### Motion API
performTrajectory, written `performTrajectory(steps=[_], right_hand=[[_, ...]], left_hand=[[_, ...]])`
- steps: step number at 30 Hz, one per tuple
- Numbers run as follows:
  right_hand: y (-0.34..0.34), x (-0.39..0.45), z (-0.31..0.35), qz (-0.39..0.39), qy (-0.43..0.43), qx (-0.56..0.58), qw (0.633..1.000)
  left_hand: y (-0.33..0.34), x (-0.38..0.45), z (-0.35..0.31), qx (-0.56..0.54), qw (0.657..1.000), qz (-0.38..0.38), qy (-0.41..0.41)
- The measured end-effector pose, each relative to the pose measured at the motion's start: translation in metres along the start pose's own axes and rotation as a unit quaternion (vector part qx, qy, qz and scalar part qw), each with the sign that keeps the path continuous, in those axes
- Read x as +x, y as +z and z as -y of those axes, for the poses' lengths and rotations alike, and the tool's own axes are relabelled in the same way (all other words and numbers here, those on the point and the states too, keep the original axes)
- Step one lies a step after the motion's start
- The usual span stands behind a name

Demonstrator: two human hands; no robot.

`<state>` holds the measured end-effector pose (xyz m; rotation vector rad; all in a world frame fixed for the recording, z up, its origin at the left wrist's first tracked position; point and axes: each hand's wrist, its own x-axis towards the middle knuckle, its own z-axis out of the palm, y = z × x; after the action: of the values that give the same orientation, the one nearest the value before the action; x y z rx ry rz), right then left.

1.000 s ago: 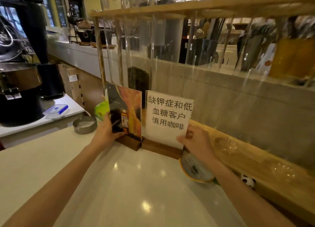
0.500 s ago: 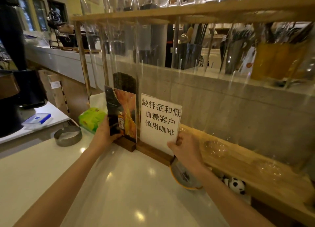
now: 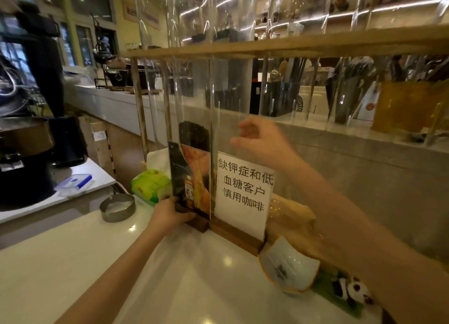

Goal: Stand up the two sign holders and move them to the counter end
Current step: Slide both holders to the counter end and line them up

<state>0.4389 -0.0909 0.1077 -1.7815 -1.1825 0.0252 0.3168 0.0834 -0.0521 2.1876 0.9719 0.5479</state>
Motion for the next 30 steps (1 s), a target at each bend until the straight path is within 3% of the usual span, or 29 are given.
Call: performTrajectory(steps=[4,10,20,30], right_hand=[[0.028,0.033,0.015,0.092,-0.076,-0.139,0.983],[0.064,0.047,0.006,0.178,-0.017,-0.177,0.968],[0.067,0.056,-0.004,0.142,0.013,-0.188,0.972],[0.068,0.063,-0.01,0.123,0.041,-0.172,0.977]], left_hand=[[0.008,-0.005,0.005,-0.055,0.998,-0.01,-0.014],[0.016,-0.006,0.016,-0.08,0.996,-0.033,-0.032],[0.027,0.001,0.011,-0.089,0.995,-0.052,-0.018],[0.035,0.013,0.01,-0.115,0.993,-0.024,-0.027]])
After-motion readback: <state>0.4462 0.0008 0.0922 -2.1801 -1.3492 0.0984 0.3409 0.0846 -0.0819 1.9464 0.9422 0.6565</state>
